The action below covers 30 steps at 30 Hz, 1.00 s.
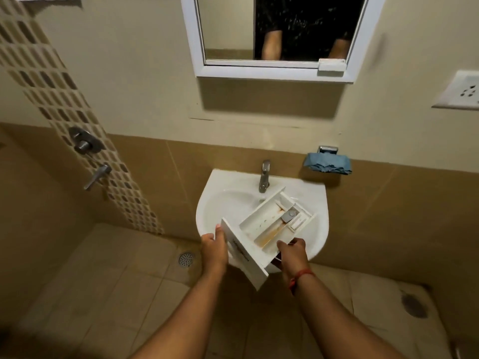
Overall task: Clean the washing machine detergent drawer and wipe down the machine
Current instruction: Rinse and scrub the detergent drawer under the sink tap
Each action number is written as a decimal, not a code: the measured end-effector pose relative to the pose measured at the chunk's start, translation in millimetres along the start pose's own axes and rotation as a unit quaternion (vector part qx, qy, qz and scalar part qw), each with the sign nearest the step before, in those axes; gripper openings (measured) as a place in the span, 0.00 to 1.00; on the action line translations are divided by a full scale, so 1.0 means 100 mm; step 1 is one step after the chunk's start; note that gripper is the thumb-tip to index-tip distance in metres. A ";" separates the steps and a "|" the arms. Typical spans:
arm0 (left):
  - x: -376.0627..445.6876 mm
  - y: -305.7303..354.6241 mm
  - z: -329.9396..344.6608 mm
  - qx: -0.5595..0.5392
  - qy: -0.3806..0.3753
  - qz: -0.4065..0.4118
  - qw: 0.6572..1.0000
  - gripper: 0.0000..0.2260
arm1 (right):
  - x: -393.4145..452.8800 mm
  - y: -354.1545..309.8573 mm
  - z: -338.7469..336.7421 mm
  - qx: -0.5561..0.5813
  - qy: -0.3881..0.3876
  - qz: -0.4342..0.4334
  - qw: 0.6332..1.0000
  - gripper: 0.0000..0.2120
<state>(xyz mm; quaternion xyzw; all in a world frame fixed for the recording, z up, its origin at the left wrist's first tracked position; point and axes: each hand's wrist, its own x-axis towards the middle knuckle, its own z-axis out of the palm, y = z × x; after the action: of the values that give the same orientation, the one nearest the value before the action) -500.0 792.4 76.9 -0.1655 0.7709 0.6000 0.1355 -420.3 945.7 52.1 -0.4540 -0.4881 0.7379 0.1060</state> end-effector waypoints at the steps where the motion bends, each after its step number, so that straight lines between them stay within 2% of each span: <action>1: 0.06 0.03 0.07 0.013 -0.043 -0.004 0.999 0.18 | 0.08 -0.05 0.05 0.024 0.002 0.011 1.000 0.14; 5: 0.36 0.17 0.29 0.071 -0.157 -0.014 0.985 0.18 | 0.41 -0.15 0.31 0.116 0.012 0.046 0.992 0.18; 11: 0.92 0.34 0.49 0.066 -0.238 -0.010 0.969 0.12 | 0.85 -0.09 0.66 0.179 0.071 0.081 0.978 0.27; 13: 1.13 0.36 0.52 0.090 -0.261 -0.016 0.961 0.12 | 0.95 -0.07 0.70 0.175 0.065 0.097 0.978 0.26; 16: 1.45 0.37 0.55 0.147 -0.297 -0.010 0.943 0.15 | 1.12 0.03 0.76 0.108 0.060 0.132 0.984 0.23; 20: 1.76 0.33 0.61 0.192 -0.333 0.006 0.923 0.15 | 1.19 0.14 0.80 0.102 0.037 0.163 0.981 0.10; 22: 1.86 0.30 0.65 0.202 -0.333 0.005 0.921 0.15 | 1.20 0.12 0.74 0.049 0.005 0.186 0.981 0.08; 24: 1.93 0.27 0.68 0.204 -0.328 0.000 0.923 0.14 | 1.25 0.09 0.61 -0.030 -0.012 0.199 0.979 0.16; 26: 1.99 0.25 0.72 0.203 -0.321 -0.009 0.925 0.13 | 1.34 0.01 0.50 -0.076 0.013 0.186 0.979 0.23; 28: 2.03 0.24 0.76 0.197 -0.318 -0.022 0.927 0.12 | 1.44 -0.09 0.43 -0.170 0.054 0.128 0.976 0.23; 30: 2.03 0.22 0.81 0.190 -0.319 -0.032 0.928 0.13 | 1.50 -0.27 0.43 -0.324 0.067 0.046 0.943 0.18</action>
<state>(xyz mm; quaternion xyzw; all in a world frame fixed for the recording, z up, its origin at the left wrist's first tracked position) -692.6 856.7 -6.1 0.0393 0.7806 0.4592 0.4223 -546.4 1022.4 -6.0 -0.5340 -0.6709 0.5122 -0.0483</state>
